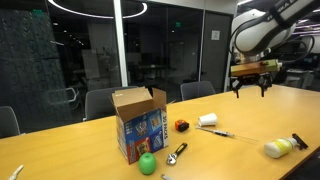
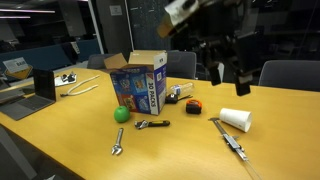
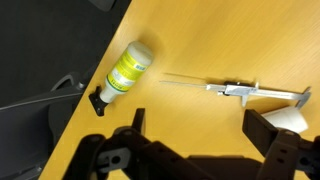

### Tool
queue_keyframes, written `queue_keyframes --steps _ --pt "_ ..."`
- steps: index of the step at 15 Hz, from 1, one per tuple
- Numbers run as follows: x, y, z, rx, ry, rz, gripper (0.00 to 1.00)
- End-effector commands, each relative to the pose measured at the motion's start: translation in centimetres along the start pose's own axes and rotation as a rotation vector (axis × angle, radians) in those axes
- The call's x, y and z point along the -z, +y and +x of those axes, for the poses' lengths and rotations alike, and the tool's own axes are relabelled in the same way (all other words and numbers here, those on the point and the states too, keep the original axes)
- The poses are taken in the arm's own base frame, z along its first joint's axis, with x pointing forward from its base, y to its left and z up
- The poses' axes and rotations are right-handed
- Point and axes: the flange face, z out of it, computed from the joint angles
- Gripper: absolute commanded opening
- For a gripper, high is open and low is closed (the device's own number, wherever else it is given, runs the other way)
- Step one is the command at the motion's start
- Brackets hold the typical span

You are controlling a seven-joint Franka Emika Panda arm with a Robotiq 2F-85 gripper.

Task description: Take the spray bottle in the box and put it on the table

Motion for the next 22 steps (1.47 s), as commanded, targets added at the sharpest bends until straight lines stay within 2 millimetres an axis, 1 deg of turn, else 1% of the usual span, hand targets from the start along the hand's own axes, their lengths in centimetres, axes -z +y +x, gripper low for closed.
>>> queue_keyframes --steps 1,2,3,5,6,8,11,15,17,18,22 --pt "6.9 3.1 -4.3 0.181 -0.011 0.102 1.00" --pt "8.3 3.9 -5.2 0.230 -0.016 0.125 1.00" --pt "9.2 4.6 -6.0 0.278 -0.017 0.144 1.00" --pt "10.2 6.0 -7.3 0.374 -0.026 0.190 1.00" --pt "10.2 6.6 -7.9 0.422 -0.031 0.214 1.00" --pt "9.6 7.3 -8.9 0.515 -0.034 0.265 1.00" --pt "7.9 7.7 -10.1 0.652 -0.062 0.330 1.00" --pt "6.0 8.1 -10.9 0.834 -0.123 0.409 1.00" --pt "5.1 8.1 -11.2 0.923 -0.193 0.430 1.00" --pt "5.1 7.9 -10.7 0.846 -0.160 0.380 1.00" --pt "4.6 8.0 -10.9 0.902 -0.189 0.401 1.00"
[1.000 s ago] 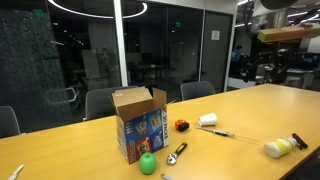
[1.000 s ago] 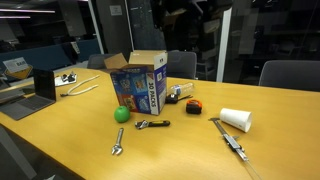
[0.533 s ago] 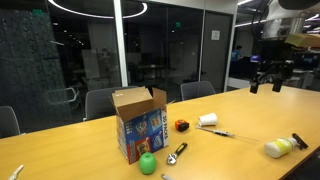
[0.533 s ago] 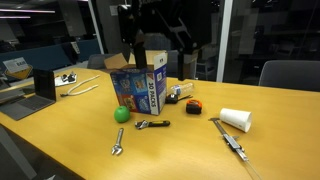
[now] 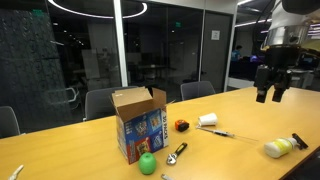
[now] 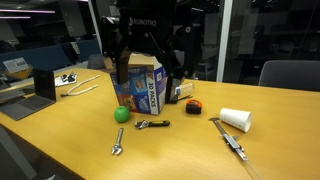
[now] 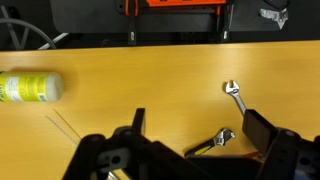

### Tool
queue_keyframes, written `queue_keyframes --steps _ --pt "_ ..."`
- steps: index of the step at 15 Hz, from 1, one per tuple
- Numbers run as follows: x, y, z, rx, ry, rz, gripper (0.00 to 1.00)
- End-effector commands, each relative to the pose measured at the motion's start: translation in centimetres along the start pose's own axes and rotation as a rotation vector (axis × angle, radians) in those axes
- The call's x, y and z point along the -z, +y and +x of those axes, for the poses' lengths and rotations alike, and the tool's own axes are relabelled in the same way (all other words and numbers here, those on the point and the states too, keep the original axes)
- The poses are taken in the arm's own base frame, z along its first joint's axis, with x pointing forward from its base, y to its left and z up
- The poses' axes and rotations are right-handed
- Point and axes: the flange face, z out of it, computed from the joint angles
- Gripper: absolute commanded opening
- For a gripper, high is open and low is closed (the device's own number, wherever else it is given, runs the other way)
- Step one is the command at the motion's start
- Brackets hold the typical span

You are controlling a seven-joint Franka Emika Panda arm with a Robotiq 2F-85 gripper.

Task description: Take the spray bottle in the box and put it on the table

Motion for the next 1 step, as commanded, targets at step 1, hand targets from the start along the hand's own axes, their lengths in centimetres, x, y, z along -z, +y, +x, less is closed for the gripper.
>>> queue_keyframes --steps 1 --pt "0.04 -0.02 0.01 0.002 -0.001 0.001 1.00"
